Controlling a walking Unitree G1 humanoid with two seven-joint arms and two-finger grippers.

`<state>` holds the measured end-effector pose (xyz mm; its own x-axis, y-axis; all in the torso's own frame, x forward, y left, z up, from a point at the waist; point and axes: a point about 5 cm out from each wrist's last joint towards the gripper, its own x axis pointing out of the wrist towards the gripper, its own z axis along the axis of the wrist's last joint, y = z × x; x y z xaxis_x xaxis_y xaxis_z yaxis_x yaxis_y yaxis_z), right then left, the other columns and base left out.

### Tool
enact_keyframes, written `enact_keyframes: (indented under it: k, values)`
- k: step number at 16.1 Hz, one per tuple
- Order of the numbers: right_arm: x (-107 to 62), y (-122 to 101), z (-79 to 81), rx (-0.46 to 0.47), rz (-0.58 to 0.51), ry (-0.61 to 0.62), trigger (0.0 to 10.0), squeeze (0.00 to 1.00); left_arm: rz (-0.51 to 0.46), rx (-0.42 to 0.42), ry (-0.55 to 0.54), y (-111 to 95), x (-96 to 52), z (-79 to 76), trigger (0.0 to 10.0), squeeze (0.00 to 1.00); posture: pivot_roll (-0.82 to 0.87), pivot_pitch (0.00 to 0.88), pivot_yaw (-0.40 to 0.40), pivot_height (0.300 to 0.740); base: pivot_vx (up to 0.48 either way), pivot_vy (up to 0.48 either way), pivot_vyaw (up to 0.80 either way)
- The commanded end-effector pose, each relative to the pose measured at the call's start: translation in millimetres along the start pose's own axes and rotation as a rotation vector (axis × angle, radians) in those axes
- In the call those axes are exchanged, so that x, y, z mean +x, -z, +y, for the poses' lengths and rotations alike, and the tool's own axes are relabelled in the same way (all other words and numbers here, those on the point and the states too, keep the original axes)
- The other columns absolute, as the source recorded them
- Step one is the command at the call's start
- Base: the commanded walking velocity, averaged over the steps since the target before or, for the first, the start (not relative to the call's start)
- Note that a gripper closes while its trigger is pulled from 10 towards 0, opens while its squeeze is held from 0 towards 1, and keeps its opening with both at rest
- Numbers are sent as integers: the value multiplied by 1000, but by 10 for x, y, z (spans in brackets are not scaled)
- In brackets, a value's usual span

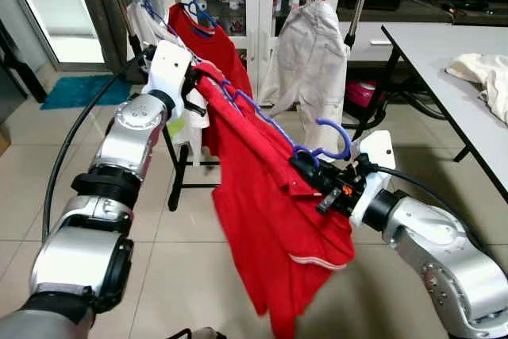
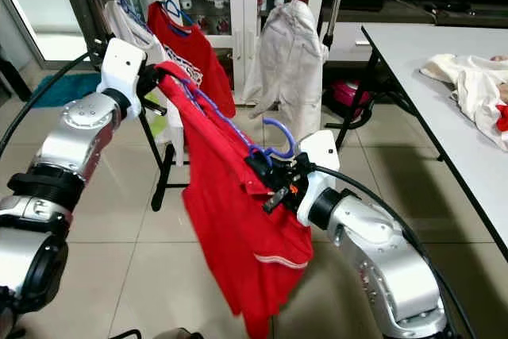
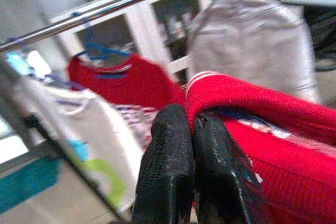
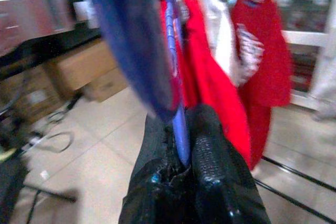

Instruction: Hang hanger

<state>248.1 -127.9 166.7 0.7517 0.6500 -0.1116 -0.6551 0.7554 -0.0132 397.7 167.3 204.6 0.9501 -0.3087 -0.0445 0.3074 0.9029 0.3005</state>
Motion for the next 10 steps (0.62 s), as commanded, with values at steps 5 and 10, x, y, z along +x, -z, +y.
enact_keyframes:
  k: [5, 10]
  values:
    - [50, -80, -426, 163, -106, 444, 0, 0, 55, -197, 223, 340, -53, -593, 0, 0, -143, 0, 103, 740, 0, 0, 0]
    - [107, -281, -648, 333, -321, 618, 0, 0, 161, -279, 299, 637, -226, -912, 0, 0, -107, 0, 79, 740, 0, 0, 0]
